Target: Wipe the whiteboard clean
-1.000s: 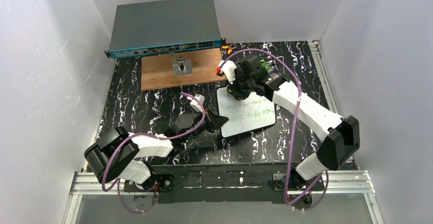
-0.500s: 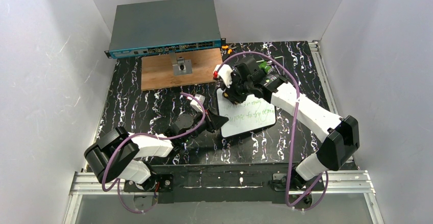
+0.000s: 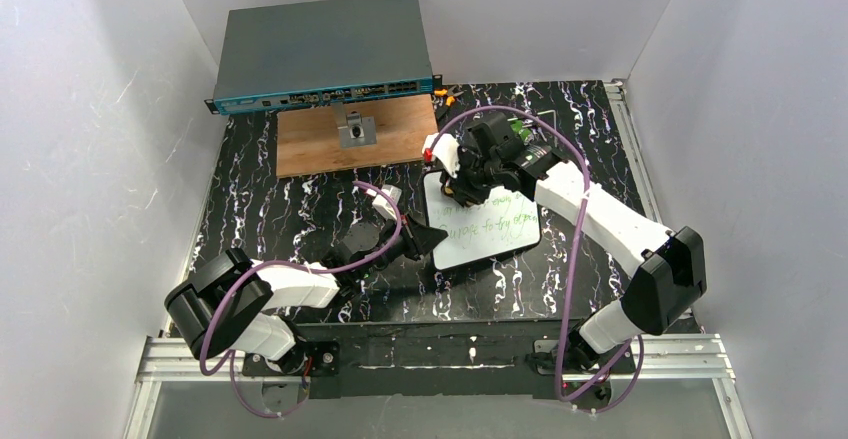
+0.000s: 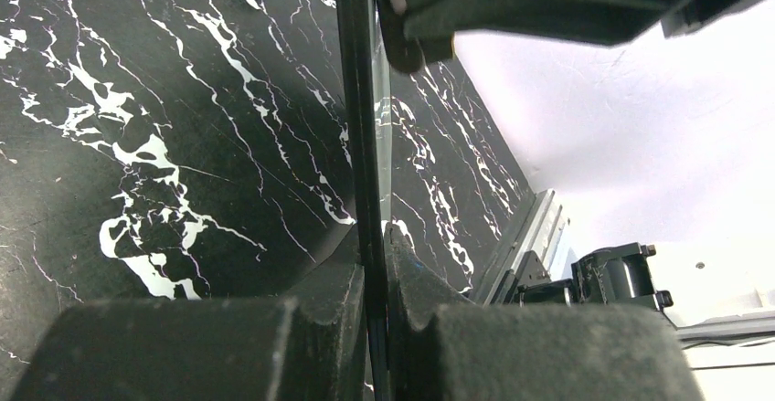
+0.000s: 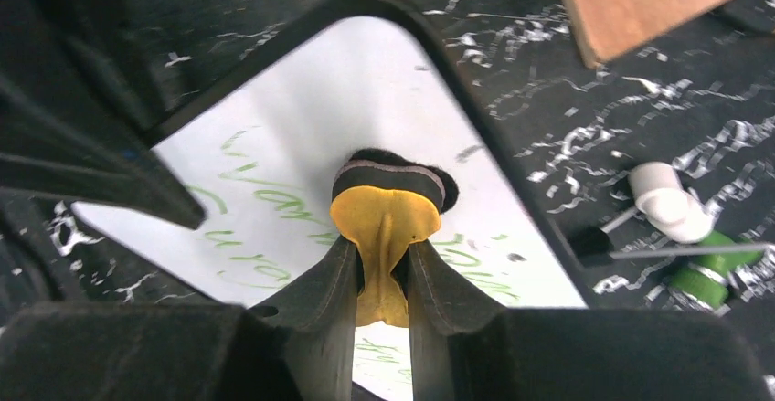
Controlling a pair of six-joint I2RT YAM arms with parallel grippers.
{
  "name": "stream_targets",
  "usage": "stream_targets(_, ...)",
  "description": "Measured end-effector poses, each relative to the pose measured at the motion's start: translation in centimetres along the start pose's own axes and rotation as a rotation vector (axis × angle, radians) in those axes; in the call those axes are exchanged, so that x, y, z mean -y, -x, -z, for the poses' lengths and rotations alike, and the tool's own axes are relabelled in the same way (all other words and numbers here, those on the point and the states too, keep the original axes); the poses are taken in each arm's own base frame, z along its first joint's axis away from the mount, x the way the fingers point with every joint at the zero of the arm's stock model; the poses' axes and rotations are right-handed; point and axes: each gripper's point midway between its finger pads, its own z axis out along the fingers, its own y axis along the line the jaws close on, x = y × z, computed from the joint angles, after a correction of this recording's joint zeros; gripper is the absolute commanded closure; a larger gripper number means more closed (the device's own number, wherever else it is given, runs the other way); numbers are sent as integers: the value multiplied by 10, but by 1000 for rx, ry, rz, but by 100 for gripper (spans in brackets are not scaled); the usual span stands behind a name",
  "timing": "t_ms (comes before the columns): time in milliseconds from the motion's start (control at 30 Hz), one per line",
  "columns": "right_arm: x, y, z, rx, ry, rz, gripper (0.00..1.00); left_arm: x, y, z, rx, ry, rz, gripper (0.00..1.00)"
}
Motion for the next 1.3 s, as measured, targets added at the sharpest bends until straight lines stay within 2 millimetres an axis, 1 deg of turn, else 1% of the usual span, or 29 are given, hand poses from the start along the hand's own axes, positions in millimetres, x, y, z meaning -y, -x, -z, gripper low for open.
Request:
stream_targets(67,-10,-3,0,-1,53,17,99,0,0,0,-1,-3,-4,100)
stream_targets(133,-12,-4,0,-3,54,18,99,1,0,0,-1,-4,-7,100)
stream_targets(300,-2,-7,0,-20,-32,-35,99,0,0,0,0,-3,-6,100)
stream_targets(400,13,-11,2,-32,-124,-67,99,0,0,0,1,0,-5,100)
stream_targets(500,23,-13,3,-35,-179,-86,99,0,0,0,1,1,-3,100)
stream_targets(600,24,-14,3,-38,-185,-82,99,0,0,0,2,2,-2,100)
stream_targets(833,18,-12,3,-19,-114,-41,99,0,0,0,-1,-2,-4,100)
stream_targets(1000,26,-15,5,-22,-154,-114,99,0,0,0,-1,-3,-5,100)
stream_targets(1167,39,-20,9,-23,-207,-179,99,1,0,0,0,-5,-6,100)
stream_targets(1233,39,-20,9,-21,-202,-179,99,1,0,0,0,-6,-6,100)
stream_targets(1300,35,-19,8,-14,-171,-161,99,1,0,0,0,-6,-7,100)
